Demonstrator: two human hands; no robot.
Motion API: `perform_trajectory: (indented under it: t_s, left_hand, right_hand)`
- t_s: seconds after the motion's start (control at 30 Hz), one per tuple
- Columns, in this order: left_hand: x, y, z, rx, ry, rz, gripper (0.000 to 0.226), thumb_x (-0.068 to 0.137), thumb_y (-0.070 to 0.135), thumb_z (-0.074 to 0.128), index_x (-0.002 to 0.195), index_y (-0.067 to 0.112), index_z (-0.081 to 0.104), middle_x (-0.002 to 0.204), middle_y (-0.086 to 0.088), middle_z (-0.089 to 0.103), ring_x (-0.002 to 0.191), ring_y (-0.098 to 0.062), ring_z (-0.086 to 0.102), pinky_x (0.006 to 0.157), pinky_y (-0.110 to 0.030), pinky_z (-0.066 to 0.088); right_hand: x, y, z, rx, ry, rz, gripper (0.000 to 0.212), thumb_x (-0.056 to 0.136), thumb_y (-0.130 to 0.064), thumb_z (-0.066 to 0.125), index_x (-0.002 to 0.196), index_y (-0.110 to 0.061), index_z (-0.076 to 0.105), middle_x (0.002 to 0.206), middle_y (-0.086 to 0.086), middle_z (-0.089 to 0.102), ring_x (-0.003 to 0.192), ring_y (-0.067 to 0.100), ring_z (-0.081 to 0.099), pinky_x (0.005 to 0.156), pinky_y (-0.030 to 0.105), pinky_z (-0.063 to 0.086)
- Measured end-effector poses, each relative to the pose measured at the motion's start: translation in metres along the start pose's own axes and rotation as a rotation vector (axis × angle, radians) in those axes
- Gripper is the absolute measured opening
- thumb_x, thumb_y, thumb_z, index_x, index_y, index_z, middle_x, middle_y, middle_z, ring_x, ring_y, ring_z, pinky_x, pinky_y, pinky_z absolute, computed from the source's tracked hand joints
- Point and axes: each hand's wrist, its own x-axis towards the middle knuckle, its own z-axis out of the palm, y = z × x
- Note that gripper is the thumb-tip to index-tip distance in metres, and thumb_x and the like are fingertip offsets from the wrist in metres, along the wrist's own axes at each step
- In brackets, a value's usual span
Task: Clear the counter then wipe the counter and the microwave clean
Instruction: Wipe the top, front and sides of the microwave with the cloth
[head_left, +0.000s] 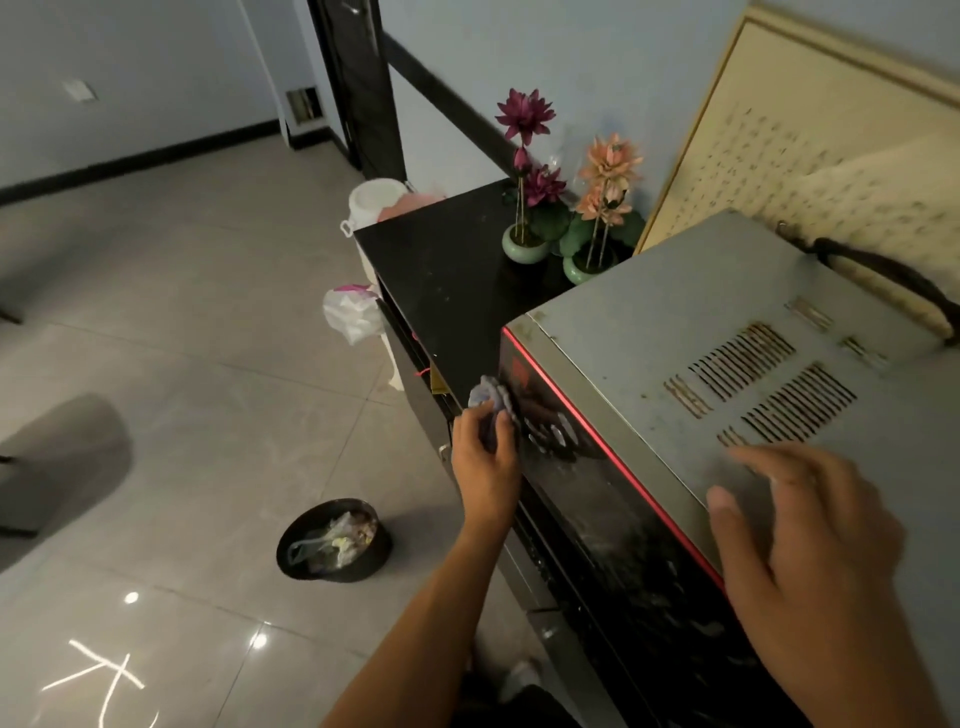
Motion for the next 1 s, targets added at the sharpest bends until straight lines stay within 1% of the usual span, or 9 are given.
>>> perform_trajectory:
  t_s: [0.13,0.2,0.3,0.37,0.5,0.63,0.7,0.87,1.0]
  left_hand:
    - [-0.002,-0.013,-0.002,0.015,-0.048,-0.066,0.014,0.090,0.055,0.053,0.097,0.043,0.058,0.101,-0.003,0.064,0.094,-0.022,0.065,0.084,-0.053,0.057]
    - [0.000,0.010,-0.002,-0.019,-0.024,0.033,0.013,0.094,0.049,0.055,0.099,0.038,0.058,0.103,-0.005,0.061,0.095,-0.021,0.063,0.083,-0.047,0.057]
    - [0.006,0.058,-0.004,-0.080,0.028,0.287,0.017,0.096,0.031,0.060,0.107,0.020,0.064,0.103,-0.003,0.053,0.094,-0.005,0.054,0.079,-0.020,0.049]
    - [0.009,0.069,-0.004,-0.062,0.048,0.415,0.021,0.095,0.022,0.062,0.108,0.006,0.067,0.102,-0.005,0.051,0.092,0.003,0.049,0.077,-0.011,0.043]
    - [0.006,0.013,-0.001,-0.029,-0.025,0.249,0.020,0.096,0.025,0.060,0.107,0.009,0.063,0.105,-0.001,0.050,0.093,0.003,0.052,0.080,-0.017,0.049]
    - [-0.011,-0.059,0.002,0.085,-0.132,-0.141,0.008,0.100,0.024,0.058,0.107,0.020,0.059,0.106,-0.002,0.056,0.094,-0.006,0.057,0.091,-0.049,0.055]
    - [-0.017,-0.070,0.002,0.090,-0.156,-0.204,0.004,0.101,0.026,0.056,0.103,0.029,0.057,0.104,-0.002,0.056,0.094,-0.013,0.058,0.091,-0.053,0.054]
    - [-0.008,-0.033,0.000,-0.018,-0.093,-0.084,0.003,0.095,0.047,0.053,0.098,0.046,0.055,0.104,0.001,0.061,0.099,-0.022,0.062,0.088,-0.052,0.056]
    - [0.001,0.028,-0.005,-0.099,-0.055,0.235,0.012,0.096,0.036,0.058,0.107,0.031,0.060,0.104,-0.004,0.055,0.093,-0.008,0.056,0.080,-0.019,0.051]
  right_hand:
    - [-0.001,-0.001,0.000,-0.044,-0.036,-0.002,0.048,0.091,-0.044,0.044,0.120,-0.011,0.062,0.121,0.010,0.053,0.112,0.033,0.049,0.094,0.052,0.036]
    - [-0.002,-0.001,0.000,-0.054,-0.031,-0.006,0.047,0.091,-0.044,0.045,0.120,-0.010,0.062,0.121,0.011,0.054,0.112,0.033,0.050,0.094,0.052,0.036]
    - [-0.003,-0.002,0.000,-0.064,-0.024,-0.008,0.048,0.091,-0.044,0.045,0.119,-0.009,0.062,0.121,0.013,0.054,0.112,0.035,0.051,0.095,0.054,0.035]
    - [-0.003,-0.003,0.000,-0.074,-0.038,0.002,0.049,0.091,-0.045,0.044,0.119,-0.010,0.062,0.122,0.011,0.052,0.114,0.035,0.050,0.097,0.055,0.033]
    - [-0.002,-0.003,0.003,-0.124,-0.030,-0.022,0.046,0.090,-0.043,0.047,0.116,-0.009,0.063,0.122,0.011,0.051,0.114,0.035,0.047,0.094,0.056,0.035]
    - [0.001,-0.005,0.005,-0.149,-0.019,-0.022,0.046,0.090,-0.043,0.048,0.116,-0.008,0.063,0.121,0.012,0.052,0.113,0.033,0.044,0.091,0.057,0.038]
    - [0.001,-0.004,0.005,-0.157,-0.007,-0.028,0.048,0.091,-0.044,0.047,0.116,-0.007,0.063,0.120,0.013,0.054,0.111,0.034,0.045,0.089,0.057,0.039]
    - [0.002,-0.005,0.006,-0.168,0.004,-0.036,0.049,0.090,-0.044,0.047,0.117,-0.007,0.062,0.119,0.014,0.054,0.110,0.035,0.046,0.088,0.056,0.038]
    - [0.001,-0.006,0.007,-0.189,0.007,-0.046,0.047,0.090,-0.043,0.050,0.118,-0.007,0.062,0.119,0.014,0.054,0.110,0.036,0.047,0.088,0.058,0.039]
